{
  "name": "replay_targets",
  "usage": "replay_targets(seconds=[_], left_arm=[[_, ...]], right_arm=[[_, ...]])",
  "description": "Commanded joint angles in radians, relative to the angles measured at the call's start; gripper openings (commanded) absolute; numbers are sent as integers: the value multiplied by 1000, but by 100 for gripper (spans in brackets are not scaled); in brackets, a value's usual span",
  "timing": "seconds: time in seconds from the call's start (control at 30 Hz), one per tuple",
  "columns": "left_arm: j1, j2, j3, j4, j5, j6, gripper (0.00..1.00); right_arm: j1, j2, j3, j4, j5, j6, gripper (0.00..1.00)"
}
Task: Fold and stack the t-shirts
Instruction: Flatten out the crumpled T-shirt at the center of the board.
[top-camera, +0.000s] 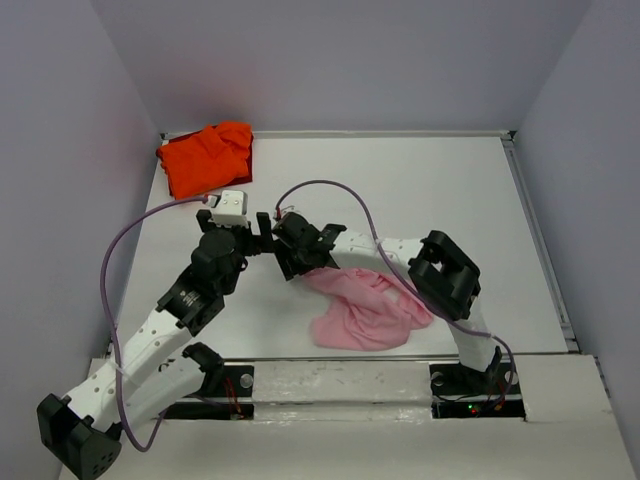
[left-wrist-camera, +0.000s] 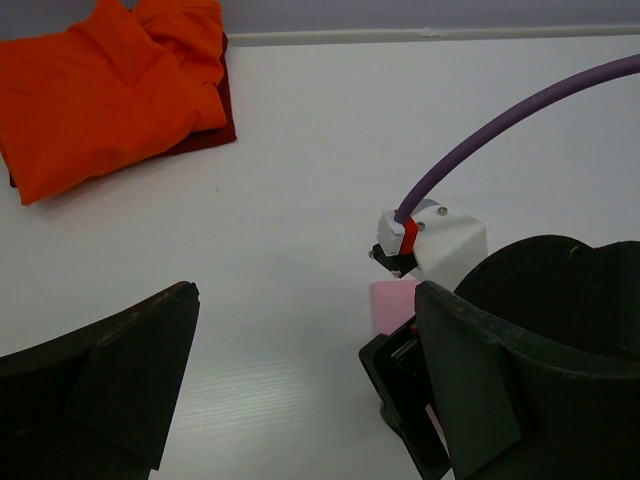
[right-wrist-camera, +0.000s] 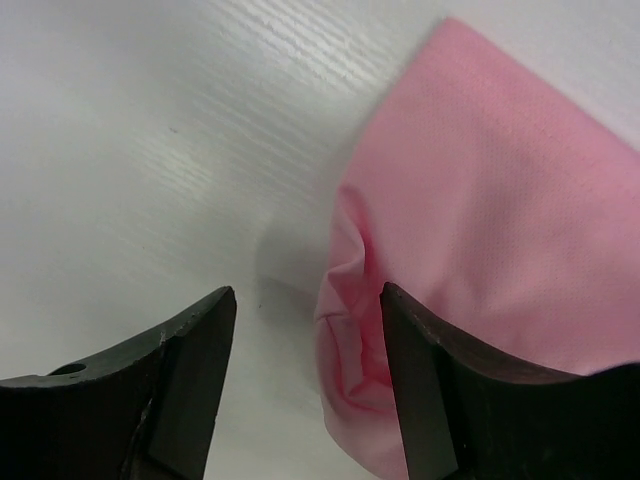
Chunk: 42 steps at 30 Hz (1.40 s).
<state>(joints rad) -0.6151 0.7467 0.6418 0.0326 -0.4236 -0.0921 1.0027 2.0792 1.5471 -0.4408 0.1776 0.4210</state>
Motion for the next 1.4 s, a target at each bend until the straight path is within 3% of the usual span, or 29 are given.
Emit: replay_targets(seconds=[0.0,0.4,0.63,0.9,1.37], left_arm=[[-3,-30,35,26,-49,14,99],[-5,-84,33,18,-216,-11,99],[-3,-64,36,16,-187,-12,99],[-2,-63,35,21,-173,-8,99],[14,-64,39,13,-190,-14,99]], right_arm=[[-1,5,96,-42,80,-48,66],[-90,71,215,-26,100,-99,66],[-179,160,275,13,57,-108,66],[-188,222,326,17,25,-114,65],[-188,173,272,33,-55,-85,65]])
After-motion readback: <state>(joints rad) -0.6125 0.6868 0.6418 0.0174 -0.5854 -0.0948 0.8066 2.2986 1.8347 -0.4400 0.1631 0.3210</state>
